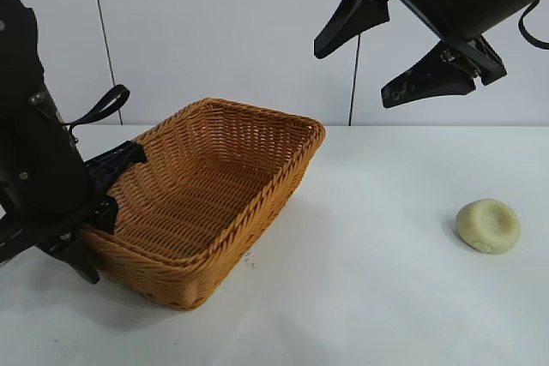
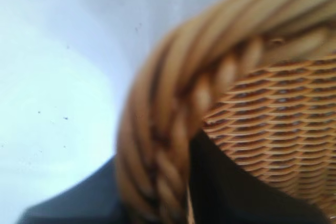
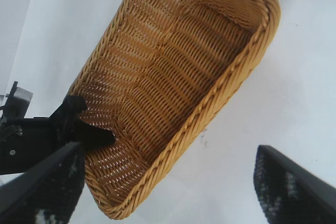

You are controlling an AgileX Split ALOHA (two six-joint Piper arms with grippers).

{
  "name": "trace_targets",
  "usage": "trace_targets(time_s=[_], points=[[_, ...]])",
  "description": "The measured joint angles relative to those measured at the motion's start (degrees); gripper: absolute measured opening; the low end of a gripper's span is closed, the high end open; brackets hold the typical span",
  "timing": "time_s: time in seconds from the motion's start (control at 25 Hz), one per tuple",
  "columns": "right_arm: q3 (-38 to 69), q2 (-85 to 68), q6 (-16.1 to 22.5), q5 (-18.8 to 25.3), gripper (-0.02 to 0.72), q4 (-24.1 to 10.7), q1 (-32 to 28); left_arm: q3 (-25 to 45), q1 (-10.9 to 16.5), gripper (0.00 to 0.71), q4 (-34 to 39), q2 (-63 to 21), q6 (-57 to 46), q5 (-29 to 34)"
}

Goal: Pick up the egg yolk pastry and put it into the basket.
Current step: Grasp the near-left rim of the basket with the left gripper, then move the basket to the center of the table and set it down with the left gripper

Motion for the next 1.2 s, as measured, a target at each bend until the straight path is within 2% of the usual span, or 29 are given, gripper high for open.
trace_targets(time_s=[0.08,0.16,0.36,0.56,0.8,1.2], points=[[0.0,0.0,0.0,0.0,0.627,0.0,0.0,-1.75,1.79,0.088,-1.41,-0.98,4.05,2.02],[0.0,0.0,0.0,0.02,0.627,0.0,0.0,-3.94,4.71,0.088,-4.4,-1.34,12.05,4.98],[0.0,0.0,0.0,0.24,0.627,0.0,0.0,-9.84,10.83,0.088,-13.03,0.23,36.12,10.68],[0.0,0.0,0.0,1.06,0.627,0.0,0.0,-17.15,11.4,0.088,-13.87,5.7,51.71,18.98],[0.0,0.0,0.0,1.47,0.627,-0.18,0.0,-26.23,11.4,0.088,-13.87,11.42,62.17,26.09],[0.0,0.0,0.0,1.47,0.627,-0.18,0.0,-27.64,11.4,0.088,-13.73,15.37,66.31,26.61]])
